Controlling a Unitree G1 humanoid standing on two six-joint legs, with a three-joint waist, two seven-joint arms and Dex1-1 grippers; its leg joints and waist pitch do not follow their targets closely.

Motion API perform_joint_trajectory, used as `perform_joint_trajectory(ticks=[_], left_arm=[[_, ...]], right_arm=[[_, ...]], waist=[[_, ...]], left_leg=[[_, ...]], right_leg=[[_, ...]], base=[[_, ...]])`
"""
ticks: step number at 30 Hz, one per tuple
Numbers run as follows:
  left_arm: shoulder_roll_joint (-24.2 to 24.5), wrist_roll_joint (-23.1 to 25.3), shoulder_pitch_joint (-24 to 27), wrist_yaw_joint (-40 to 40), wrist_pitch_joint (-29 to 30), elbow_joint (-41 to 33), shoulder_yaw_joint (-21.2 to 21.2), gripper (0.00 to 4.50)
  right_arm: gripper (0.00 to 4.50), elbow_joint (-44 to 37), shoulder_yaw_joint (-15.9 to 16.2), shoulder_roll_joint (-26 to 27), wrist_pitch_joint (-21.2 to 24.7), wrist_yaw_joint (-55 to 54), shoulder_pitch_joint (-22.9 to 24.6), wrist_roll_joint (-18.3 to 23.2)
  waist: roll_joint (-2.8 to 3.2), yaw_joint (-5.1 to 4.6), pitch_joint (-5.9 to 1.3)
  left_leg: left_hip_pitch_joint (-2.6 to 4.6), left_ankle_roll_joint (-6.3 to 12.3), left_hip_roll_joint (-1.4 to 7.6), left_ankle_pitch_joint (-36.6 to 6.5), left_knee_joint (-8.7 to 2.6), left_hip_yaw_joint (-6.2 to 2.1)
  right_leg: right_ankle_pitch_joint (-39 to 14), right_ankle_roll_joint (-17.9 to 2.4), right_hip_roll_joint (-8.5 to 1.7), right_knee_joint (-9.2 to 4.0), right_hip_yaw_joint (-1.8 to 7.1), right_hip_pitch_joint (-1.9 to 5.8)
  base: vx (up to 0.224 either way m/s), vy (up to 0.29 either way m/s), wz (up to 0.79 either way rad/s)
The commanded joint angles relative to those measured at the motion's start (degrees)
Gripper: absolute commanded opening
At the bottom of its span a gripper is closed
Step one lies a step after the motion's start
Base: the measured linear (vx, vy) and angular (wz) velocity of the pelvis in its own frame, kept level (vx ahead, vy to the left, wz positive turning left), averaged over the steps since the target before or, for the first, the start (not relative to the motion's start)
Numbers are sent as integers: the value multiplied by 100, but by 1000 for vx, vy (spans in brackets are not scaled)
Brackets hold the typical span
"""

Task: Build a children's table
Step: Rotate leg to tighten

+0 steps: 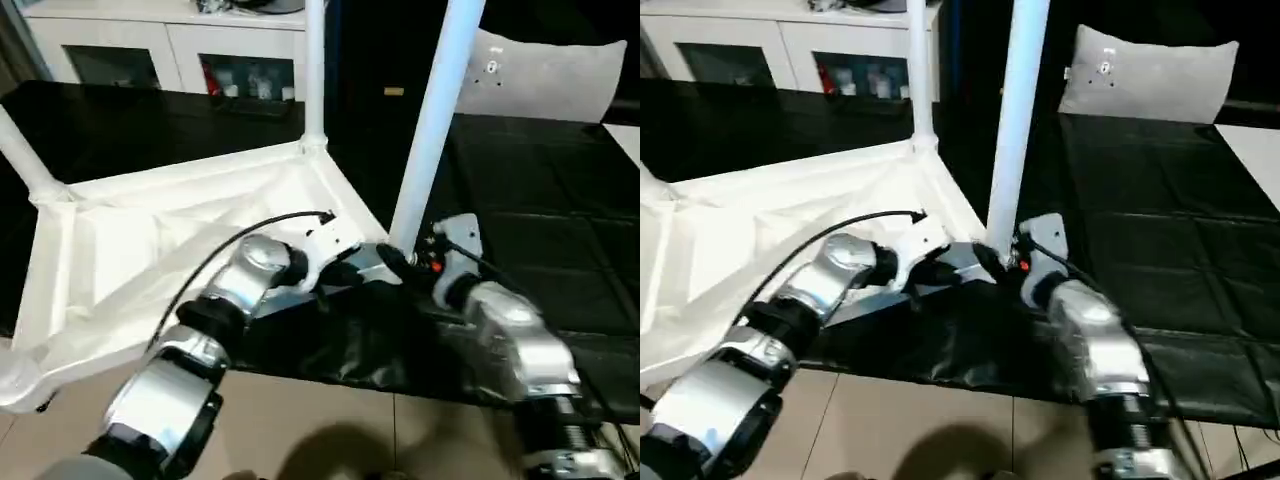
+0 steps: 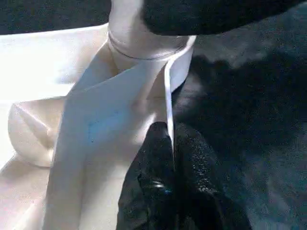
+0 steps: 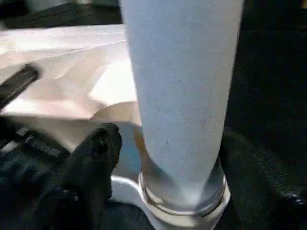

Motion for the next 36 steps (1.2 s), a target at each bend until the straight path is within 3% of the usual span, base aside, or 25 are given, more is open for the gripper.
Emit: perform_joint_trajectory(ticks=[1,4,7,12,21,36], left_arm=[[110,-55,3,-572,-390,-229,-197,0],[220,-40,31,-845,-598,-226,-276,0],[530,-35,74,-1669,-1032,-213,-458,0],[706,-2,91,-2211,-1420,-182,-622,0],[844,-72,52,-3012,-1901,-241,-806,0],[883,-108,83,-3176,-2012,-249,-807,0]], right_arm=[[377,-139,204,-203,-252,604,23,97],[394,-113,203,-382,-318,964,31,174],[394,-135,251,-942,-370,2202,57,550],[394,-51,516,-1386,-509,3229,50,652],[304,532,847,-1728,-586,4205,-304,607],[200,500,899,-1599,-396,4487,-291,851]], waist=[[-36,43,-417],[-28,52,-414],[-25,161,-414],[-34,249,-422],[-69,336,-430],[-53,345,-435]], left_leg=[[-1,566,182,-988,-367,-52],[25,518,200,-1098,-373,-49],[33,552,233,-1108,-374,-44],[29,551,246,-1100,-364,-33],[37,504,251,-1043,-358,-29],[32,479,255,-1004,-361,-36]], right_leg=[[-1489,-1121,-398,-394,272,397],[-1710,-1092,-398,-416,276,375],[-1640,-1123,-400,-391,278,376],[-1573,-1173,-415,-364,275,376],[-1727,-1167,-426,-363,262,358],[-1715,-1143,-421,-356,259,362]], base=[[0,0,0],[0,0,0],[0,0,0],[0,0,0],[0,0,0],[0,0,0]])
